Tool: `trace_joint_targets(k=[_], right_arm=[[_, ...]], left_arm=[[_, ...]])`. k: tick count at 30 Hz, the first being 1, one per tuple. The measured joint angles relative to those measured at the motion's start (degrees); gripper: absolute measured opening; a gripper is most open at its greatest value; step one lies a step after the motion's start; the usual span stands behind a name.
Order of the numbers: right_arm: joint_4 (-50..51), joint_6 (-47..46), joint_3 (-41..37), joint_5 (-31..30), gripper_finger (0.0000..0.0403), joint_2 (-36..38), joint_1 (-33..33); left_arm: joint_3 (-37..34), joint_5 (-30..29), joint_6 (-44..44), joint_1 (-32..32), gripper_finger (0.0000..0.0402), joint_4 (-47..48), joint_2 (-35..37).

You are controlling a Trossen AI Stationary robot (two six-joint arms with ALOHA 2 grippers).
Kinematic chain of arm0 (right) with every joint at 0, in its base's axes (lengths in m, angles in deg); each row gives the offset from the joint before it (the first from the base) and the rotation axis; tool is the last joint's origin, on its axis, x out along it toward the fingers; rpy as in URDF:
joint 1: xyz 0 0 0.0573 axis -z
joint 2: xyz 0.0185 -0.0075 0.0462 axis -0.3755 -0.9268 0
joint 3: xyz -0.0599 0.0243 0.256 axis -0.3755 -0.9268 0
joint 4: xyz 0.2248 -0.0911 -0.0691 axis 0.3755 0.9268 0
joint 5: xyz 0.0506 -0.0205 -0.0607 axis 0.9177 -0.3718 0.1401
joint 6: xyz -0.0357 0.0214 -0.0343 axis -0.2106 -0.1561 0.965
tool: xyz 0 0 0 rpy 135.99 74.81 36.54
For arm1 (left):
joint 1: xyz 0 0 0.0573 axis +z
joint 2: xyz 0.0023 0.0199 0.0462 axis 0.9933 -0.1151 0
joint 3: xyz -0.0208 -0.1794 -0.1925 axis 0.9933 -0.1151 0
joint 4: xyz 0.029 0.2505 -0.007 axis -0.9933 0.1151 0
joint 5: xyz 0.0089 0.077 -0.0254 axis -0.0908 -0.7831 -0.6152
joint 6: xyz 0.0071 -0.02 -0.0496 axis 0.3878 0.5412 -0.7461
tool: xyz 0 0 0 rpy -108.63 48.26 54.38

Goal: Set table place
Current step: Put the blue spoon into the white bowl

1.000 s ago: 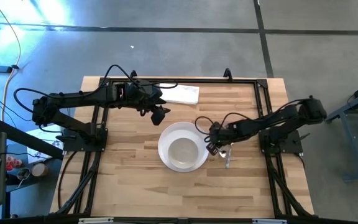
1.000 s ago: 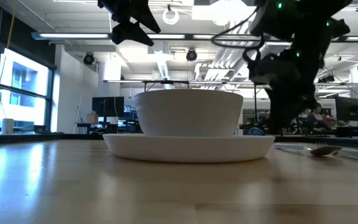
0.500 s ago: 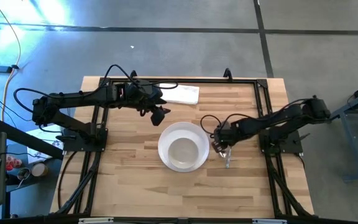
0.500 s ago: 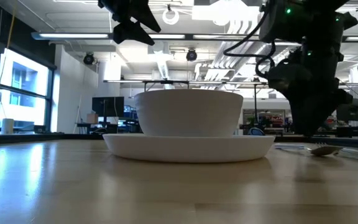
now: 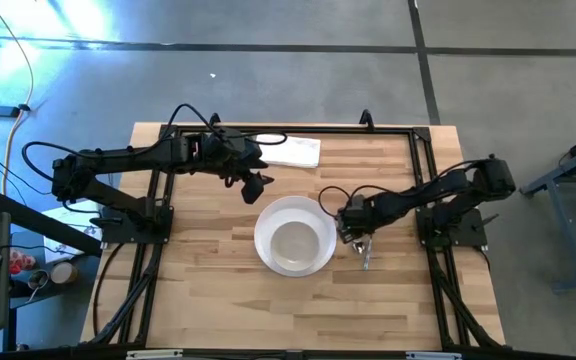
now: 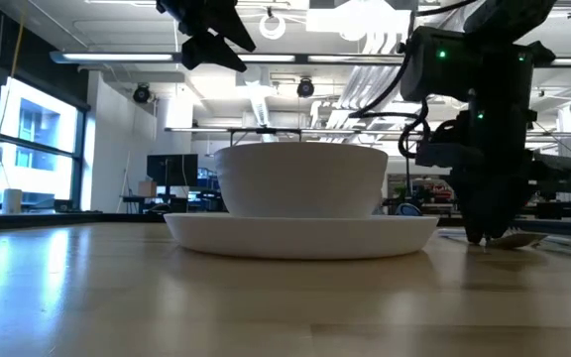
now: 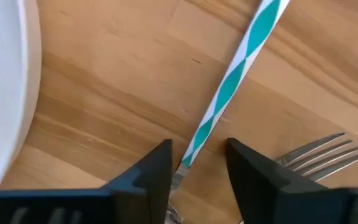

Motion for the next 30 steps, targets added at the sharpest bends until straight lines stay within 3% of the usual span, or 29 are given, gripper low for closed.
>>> trace_joint_targets(k=[4,6,10,16,24,30], right_arm=[[-0.09,0.8,-0.23,0.41,0.0039,1.71,0.04],[-0.83,1.92,-0.43,0.99,0.0012,3.01,0.04],[-1.08,2.27,-0.03,0.4,0.0005,7.32,0.33],[1.52,8.98,7.35,-10.14,0.0002,13.4,0.81],[5.18,31.22,25.38,-21.78,0.0001,12.0,1.97],[6.12,42.3,33.26,-23.24,0.0001,8.02,2.98]], left_arm=[[0.01,0.02,-0.79,0.0,0.0223,0.39,0.0],[0.01,0.02,-2.17,0.0,0.0223,0.39,0.0],[0.01,0.0,-6.76,0.0,0.0223,0.46,0.0],[-0.03,-0.09,-12.16,0.0,0.0223,0.35,-0.03],[-6.32,2.6,-17.98,0.0,0.0207,-23.67,-3.53],[-6.79,7.62,-19.94,0.0,0.021,-35.93,-7.58]])
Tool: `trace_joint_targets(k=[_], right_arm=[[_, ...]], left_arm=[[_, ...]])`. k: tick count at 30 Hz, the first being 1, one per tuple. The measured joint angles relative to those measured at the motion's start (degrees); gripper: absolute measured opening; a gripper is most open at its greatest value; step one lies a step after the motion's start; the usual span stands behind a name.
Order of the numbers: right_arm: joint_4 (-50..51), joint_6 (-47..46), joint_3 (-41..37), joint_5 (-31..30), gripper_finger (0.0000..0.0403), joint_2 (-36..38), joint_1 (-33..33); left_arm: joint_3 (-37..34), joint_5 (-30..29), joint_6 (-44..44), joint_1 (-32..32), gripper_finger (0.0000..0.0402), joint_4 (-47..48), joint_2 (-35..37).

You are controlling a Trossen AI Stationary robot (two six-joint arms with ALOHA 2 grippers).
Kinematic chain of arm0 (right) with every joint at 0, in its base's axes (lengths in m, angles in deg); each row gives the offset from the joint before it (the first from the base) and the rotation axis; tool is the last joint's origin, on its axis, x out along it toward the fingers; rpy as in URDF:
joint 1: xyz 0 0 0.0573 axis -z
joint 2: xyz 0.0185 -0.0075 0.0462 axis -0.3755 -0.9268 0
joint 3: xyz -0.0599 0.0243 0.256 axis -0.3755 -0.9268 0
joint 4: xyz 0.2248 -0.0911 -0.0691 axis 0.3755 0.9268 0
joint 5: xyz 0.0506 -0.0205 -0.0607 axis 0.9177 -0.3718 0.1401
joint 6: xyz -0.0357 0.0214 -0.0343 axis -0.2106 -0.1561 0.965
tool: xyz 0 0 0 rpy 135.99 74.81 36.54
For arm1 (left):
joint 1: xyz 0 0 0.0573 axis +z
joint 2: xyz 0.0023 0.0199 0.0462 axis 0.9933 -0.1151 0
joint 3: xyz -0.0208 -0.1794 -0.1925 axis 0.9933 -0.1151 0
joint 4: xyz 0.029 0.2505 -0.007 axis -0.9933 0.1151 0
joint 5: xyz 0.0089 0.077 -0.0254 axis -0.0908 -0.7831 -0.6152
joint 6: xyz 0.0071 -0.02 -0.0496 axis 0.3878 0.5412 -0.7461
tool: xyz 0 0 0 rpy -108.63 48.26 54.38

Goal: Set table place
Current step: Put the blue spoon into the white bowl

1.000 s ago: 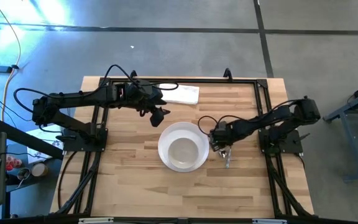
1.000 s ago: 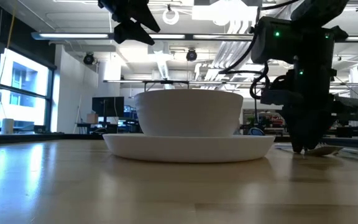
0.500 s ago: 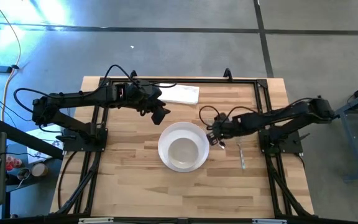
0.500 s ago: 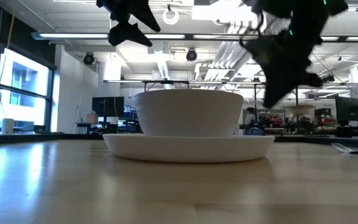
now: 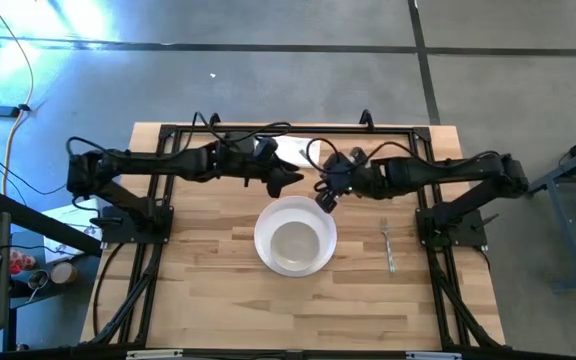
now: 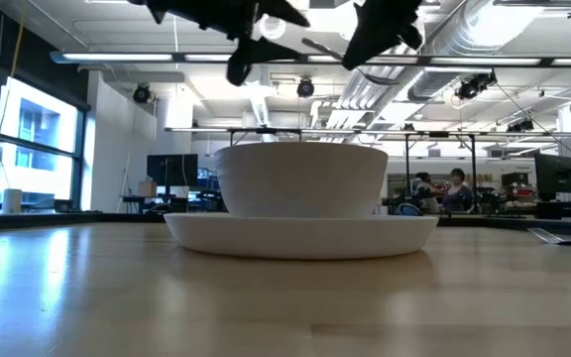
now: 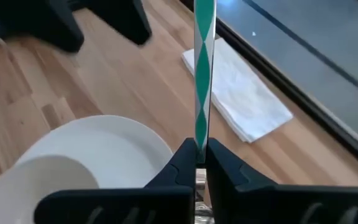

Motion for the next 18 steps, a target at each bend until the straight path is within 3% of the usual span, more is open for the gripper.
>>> trace_joint_targets(k=[4,12,15,18], right_arm=[[-0.06,2.27,2.35,0.79,0.0,-2.69,0.12],[-1.05,2.64,3.63,3.82,0.0,-6.3,-0.42],[-2.17,2.62,3.63,3.93,0.0,-6.29,-0.43],[-3.33,2.8,3.63,3.92,0.0,-6.1,-0.42]], left_arm=[[0.02,0.05,-1.01,0.0,0.0235,-3.5,-0.99],[0.02,-6.6,0.85,0.04,0.0281,-3.06,-1.05],[0.02,-6.8,0.97,0.04,0.0269,-1.42,-1.05],[0.02,-6.79,0.97,-0.02,0.023,1.02,-1.05]])
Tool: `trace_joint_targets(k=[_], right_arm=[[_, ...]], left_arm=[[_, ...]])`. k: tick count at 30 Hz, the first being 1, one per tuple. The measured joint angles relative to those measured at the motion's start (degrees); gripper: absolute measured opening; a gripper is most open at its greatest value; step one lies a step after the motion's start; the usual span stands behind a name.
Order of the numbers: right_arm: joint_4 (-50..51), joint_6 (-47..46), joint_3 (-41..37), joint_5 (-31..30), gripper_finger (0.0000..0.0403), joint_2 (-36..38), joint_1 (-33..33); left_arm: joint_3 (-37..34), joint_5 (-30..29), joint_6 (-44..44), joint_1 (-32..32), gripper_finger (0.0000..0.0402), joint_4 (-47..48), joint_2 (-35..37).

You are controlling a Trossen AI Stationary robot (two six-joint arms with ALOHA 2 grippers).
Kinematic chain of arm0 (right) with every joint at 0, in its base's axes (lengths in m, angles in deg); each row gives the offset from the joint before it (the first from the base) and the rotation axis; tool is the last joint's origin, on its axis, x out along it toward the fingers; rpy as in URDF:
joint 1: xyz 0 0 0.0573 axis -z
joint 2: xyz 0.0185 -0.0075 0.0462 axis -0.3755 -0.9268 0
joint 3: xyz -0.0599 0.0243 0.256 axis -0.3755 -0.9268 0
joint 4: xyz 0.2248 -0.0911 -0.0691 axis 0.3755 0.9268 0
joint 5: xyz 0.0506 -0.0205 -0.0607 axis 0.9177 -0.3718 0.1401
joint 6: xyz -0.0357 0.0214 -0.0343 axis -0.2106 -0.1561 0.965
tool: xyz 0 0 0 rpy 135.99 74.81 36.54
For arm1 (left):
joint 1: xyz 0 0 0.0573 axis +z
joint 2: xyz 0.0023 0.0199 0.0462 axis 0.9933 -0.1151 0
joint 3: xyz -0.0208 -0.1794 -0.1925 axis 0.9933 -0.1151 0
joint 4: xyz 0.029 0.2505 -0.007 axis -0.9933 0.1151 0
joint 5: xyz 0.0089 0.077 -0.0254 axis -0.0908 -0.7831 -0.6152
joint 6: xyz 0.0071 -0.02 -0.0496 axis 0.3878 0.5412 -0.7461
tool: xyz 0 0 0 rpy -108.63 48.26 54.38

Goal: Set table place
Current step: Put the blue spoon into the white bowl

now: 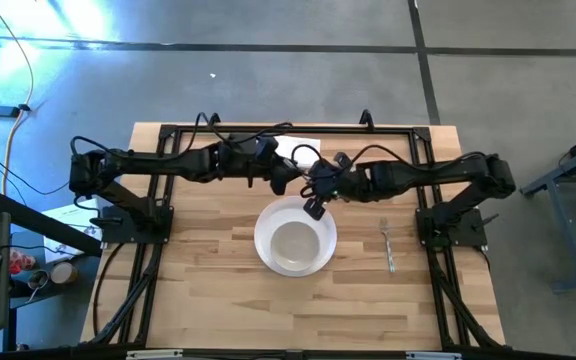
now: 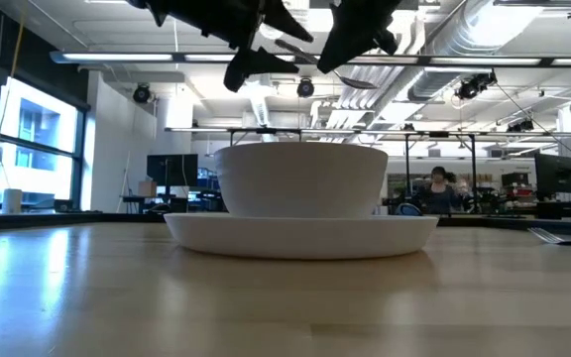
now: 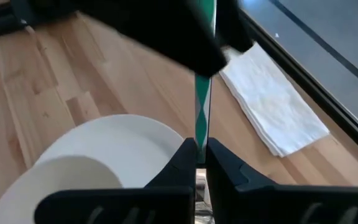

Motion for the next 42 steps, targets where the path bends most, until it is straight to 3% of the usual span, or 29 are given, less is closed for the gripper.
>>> trace_joint_targets(k=[4,8,10,21,30,35,42], right_arm=[[-1.01,0.93,0.0,0.0,0.0,0.09,0.0],[-0.95,0.98,0.0,-0.08,0.0,0.05,0.02],[-0.99,1.2,0.0,0.34,0.0,0.03,0.02],[-0.47,3.13,0.0,2.74,0.0008,0.03,0.18],[1.94,2.71,0.0,10.89,0.0106,0.91,-0.05],[5.5,3.75,0.0,9.24,0.0147,3.83,0.41],[18.14,3.3,0.0,0.35,0.0157,10.39,4.83]], left_arm=[[-0.02,0.0,0.04,0.0,0.0154,0.92,0.0],[0.07,0.27,1.18,-0.04,0.0047,0.08,0.02],[0.11,0.26,2.0,-0.15,0.0023,-0.51,0.17],[0.11,-2.42,2.56,-0.16,0.0024,0.52,0.13],[-0.04,-11.11,3.07,0.25,0.0024,6.25,0.07],[-0.06,-7.13,1.44,0.02,0.0024,7.38,0.1],[-0.04,6.01,-4.54,-3.9,0.0024,7.95,1.27]])
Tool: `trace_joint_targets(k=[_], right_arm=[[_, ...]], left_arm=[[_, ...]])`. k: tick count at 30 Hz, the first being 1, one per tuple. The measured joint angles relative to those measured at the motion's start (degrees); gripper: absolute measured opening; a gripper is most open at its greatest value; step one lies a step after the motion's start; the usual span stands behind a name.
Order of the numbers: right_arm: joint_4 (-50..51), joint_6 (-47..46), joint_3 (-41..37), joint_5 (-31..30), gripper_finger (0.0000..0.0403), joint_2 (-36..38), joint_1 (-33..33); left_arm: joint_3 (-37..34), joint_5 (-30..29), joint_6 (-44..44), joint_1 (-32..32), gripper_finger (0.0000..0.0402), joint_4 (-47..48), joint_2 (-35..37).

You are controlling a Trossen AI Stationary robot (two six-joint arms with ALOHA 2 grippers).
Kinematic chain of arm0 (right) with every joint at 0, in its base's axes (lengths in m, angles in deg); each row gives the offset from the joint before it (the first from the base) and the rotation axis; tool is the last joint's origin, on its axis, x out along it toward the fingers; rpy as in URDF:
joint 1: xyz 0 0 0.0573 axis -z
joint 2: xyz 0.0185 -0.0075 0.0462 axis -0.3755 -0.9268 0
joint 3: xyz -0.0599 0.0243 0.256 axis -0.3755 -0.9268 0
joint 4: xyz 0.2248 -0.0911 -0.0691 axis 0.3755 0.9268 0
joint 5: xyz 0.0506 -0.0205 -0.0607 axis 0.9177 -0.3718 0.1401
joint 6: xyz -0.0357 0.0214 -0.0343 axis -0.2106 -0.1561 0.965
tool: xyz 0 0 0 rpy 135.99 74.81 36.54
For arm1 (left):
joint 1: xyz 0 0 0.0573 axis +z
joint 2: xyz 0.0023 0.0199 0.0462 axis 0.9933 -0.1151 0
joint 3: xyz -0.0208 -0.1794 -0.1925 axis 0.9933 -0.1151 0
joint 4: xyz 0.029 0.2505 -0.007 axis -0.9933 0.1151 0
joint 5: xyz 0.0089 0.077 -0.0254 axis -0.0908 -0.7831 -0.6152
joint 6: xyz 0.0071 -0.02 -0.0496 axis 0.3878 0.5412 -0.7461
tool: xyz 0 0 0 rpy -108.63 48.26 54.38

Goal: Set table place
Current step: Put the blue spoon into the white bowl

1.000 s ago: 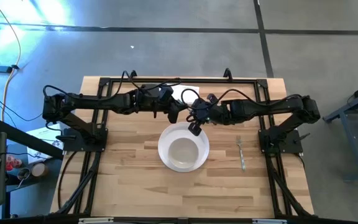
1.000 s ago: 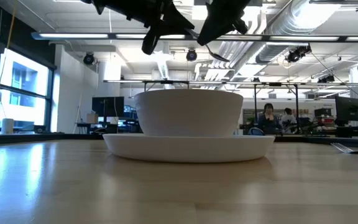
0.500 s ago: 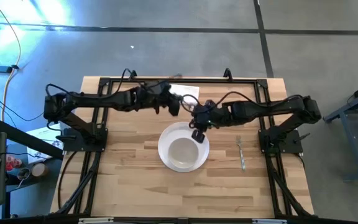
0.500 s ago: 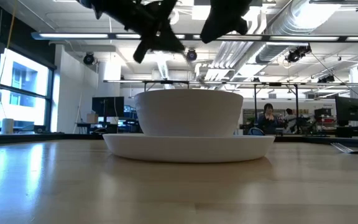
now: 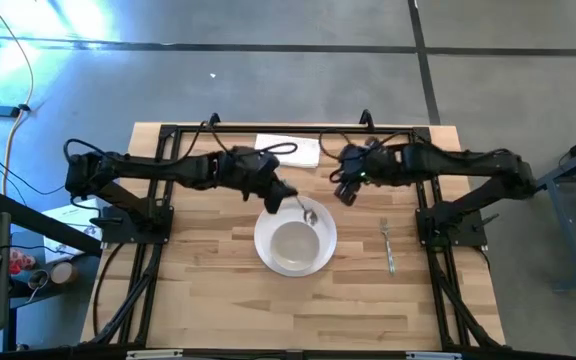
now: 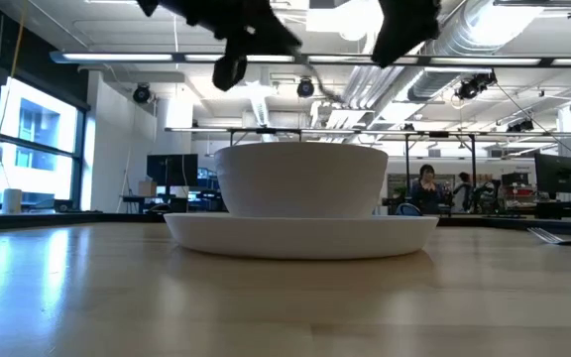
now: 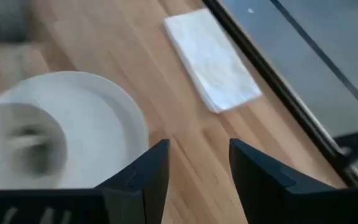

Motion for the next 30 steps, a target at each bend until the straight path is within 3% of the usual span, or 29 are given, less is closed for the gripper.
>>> trace_joint_targets(k=[4,9,15,24,30], right_arm=[[2.2,-0.86,0.0,-0.53,0.0157,2.9,3.19],[2.53,2.85,-0.04,-0.51,0.0158,3.71,5.75],[2.46,6.5,-0.11,-0.56,0.0158,3.48,6.93],[2.42,6.97,-0.11,0.05,0.0158,3.47,6.91],[2.44,6.6,-0.13,0.12,0.0158,3.47,6.81]], left_arm=[[0.04,-2.75,-4.87,-4.72,0.0024,2.12,0.61],[0.03,-14.21,-14.21,-12.74,0.0024,11.63,1.1],[0.02,-27.4,-24.25,-18.79,0.0024,15.57,1.14],[0.02,-32.56,-31.82,-22.11,0.0024,18.85,-1.26],[0.02,-32.64,-32.21,-22.06,0.0024,17.81,-4.12]])
